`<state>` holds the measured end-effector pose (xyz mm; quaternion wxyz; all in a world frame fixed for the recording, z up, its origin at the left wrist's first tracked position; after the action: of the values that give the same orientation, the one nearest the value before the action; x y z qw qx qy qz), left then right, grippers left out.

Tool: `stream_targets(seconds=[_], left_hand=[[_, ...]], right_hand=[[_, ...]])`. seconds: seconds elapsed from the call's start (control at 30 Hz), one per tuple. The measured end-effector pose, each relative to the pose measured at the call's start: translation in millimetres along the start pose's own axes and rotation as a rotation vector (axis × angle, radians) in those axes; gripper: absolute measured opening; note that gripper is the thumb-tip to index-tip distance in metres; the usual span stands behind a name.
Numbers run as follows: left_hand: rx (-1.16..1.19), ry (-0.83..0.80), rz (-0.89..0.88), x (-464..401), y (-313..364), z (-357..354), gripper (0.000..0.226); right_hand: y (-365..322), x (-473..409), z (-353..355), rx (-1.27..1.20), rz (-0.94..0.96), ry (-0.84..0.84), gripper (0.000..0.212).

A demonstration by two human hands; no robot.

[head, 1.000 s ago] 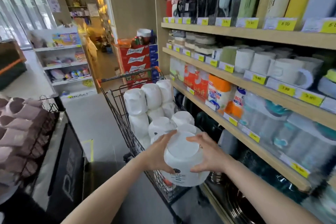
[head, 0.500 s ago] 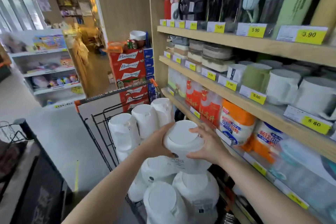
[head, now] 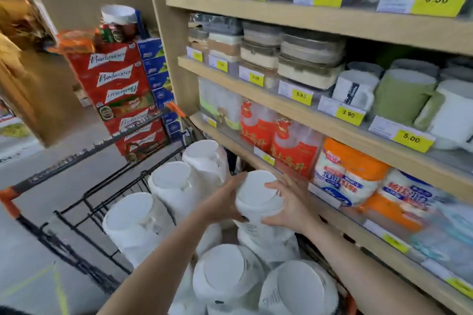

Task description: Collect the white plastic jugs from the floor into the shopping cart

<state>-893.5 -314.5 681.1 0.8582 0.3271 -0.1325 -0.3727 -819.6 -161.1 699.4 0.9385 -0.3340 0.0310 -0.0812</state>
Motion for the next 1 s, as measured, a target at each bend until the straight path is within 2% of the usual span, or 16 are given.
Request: stream_targets(seconds=[0.27, 0.57, 0.83, 1.0], left_hand=[[-0.027, -0.080, -0.165, -10, -1, -12, 0.112], [-0.090, -0.157, -0.156, -7, -1, -11, 0.115], [-0.062, -0.140, -0.148, -1, -3, 1, 0.112], [-0.064, -0.086, -0.216, 7, 7, 12, 0.088]], right_hand=[[13, 17, -2, 0.040, -0.071, 0.053, 0.081], [8, 32, -6, 0.032, -0.167, -0.031, 0.083], [4, 29, -1, 0.044, -0.162, -0.078, 0.074], [2, 34, 3, 0.076, -0.127, -0.074, 0.072]])
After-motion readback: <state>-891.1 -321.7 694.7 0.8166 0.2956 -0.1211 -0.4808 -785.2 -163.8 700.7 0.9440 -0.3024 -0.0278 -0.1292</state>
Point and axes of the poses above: each hand's wrist, its own x-axis away from the middle knuckle, its own z-axis out of the back of the hand, y = z × x, the point moved 8 cm from there along -x, towards the middle knuckle, and after that the axes turned 8 degrees about -z, right-handed, at the moved point
